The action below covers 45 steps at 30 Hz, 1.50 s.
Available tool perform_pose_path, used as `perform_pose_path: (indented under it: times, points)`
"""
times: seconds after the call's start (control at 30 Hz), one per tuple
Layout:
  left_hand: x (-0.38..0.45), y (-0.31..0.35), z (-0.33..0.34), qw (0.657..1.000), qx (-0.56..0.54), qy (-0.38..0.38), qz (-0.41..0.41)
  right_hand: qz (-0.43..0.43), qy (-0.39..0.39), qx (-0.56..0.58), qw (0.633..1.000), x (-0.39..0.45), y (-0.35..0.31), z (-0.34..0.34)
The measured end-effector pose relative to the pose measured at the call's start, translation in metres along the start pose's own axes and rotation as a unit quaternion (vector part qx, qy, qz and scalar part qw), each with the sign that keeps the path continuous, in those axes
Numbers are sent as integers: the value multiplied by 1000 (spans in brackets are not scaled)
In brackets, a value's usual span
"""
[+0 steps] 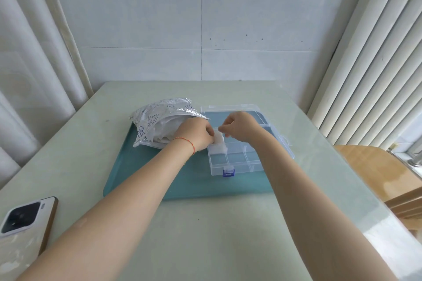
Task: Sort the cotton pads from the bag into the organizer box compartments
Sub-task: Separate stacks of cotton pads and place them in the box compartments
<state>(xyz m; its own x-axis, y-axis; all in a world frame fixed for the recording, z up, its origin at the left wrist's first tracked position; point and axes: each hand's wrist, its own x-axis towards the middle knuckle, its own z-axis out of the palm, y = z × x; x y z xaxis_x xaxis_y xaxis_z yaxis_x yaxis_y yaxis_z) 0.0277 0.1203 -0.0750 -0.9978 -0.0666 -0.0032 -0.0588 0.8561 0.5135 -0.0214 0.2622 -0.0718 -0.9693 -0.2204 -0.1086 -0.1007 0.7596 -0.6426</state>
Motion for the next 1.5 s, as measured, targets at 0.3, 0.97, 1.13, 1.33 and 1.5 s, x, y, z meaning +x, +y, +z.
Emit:
perform_pose_path:
  times: [0.3, 0.97, 1.13, 1.33, 1.5]
  points:
    - [8, 9, 2, 998, 49, -33, -8, 7, -42, -80, 996, 7, 0, 11]
    - [2, 12, -7, 997, 79, 14, 20, 5, 63, -142, 988, 10, 0, 13]
    - [-21, -12, -17, 972, -14, 213, 96, -94, 121, -72, 986, -11, -34, 15]
    - [-43, -85, -39, 922, 5, 379, 82, -30, -35, 163, 986, -33, -73, 50]
    - [-42, -103, -47, 951, -34, 307, 22, 102, -97, 456, 879, -26, -95, 83]
